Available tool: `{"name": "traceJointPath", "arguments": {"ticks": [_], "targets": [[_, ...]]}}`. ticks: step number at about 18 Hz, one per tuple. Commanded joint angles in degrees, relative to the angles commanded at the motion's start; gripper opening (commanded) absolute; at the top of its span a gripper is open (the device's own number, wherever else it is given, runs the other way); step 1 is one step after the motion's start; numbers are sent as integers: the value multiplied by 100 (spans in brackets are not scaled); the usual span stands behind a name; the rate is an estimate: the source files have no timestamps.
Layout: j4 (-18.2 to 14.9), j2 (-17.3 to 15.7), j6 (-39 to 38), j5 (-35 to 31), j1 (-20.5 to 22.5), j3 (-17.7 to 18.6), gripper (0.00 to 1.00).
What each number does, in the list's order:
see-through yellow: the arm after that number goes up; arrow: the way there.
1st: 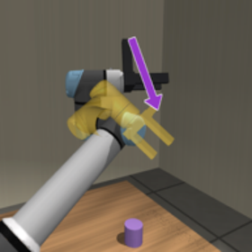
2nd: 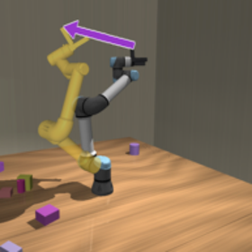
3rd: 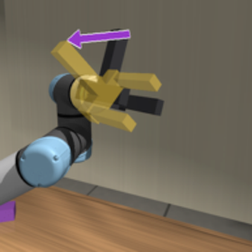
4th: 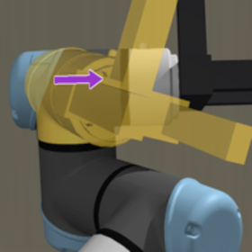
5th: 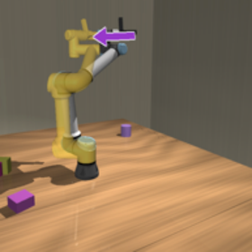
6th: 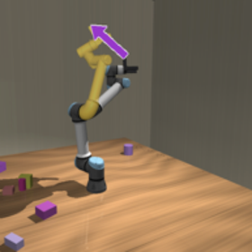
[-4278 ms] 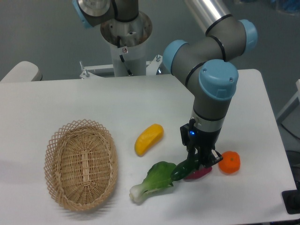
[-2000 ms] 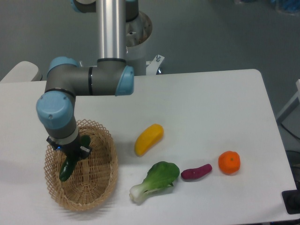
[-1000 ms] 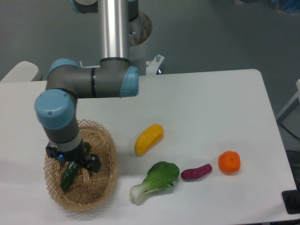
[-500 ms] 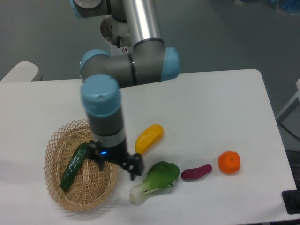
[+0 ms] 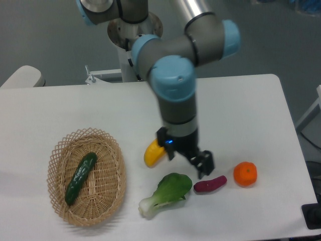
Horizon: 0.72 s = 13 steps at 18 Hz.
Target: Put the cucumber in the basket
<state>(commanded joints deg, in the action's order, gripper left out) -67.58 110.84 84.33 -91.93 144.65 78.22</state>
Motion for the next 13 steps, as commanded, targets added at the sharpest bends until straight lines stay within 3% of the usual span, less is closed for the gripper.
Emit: {"name": "traceJointPath", "arguments": {"ticks": [6, 13], "targets": [[-89, -18, 1593, 184, 519, 53, 100], [-80, -44, 1674, 281, 599, 62, 100]]}}
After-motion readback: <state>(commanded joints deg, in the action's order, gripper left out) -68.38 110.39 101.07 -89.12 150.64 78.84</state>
